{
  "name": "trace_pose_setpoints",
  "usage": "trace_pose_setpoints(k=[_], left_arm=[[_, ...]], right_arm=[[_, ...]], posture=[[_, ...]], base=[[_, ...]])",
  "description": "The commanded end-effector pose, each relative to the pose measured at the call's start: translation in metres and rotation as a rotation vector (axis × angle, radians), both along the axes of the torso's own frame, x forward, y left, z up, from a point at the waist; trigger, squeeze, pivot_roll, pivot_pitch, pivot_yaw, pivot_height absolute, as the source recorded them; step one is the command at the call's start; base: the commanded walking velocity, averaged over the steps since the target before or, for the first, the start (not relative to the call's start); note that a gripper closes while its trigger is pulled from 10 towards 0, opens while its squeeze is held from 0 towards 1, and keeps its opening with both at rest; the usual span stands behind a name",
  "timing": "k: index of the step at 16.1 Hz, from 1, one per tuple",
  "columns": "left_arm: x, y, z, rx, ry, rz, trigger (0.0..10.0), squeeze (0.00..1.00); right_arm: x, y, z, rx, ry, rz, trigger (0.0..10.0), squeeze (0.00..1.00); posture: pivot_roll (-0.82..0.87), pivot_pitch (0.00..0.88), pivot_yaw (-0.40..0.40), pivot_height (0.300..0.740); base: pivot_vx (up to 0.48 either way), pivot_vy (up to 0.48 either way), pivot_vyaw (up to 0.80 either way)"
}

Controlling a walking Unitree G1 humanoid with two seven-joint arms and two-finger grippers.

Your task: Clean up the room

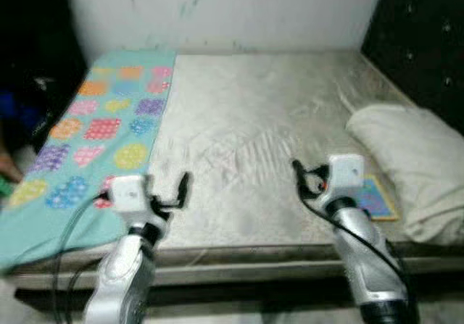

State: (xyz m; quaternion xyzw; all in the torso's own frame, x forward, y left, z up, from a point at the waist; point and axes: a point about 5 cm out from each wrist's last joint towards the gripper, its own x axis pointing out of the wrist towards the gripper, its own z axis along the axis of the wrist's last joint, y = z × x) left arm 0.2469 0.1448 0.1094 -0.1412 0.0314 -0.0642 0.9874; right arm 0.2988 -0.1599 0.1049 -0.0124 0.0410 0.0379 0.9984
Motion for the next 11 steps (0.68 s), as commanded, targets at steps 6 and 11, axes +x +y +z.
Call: trace_pose_setpoints(k=[6, 11], left_arm=[[0.0013, 0.0047, 0.0060, -0.001, -0.037, -0.006, 10.0, 0.00], [-0.0011, 0.0035, 0.0047, -0.003, -0.031, -0.012, 10.0, 0.00]], right_arm=[[0.0029, 0.0054, 0.0049, 0.003, -0.011, 0.024, 10.0, 0.00], [0.0025, 0.0055, 0.0040, -0.001, -0.006, 0.027, 10.0, 0.00]], posture=[[-0.08, 0.000, -0.023, 0.740], [-0.08, 0.000, -0.026, 0.740]], base=[[0.042, 0.000, 0.00], [0.289, 0.000, 0.00]])
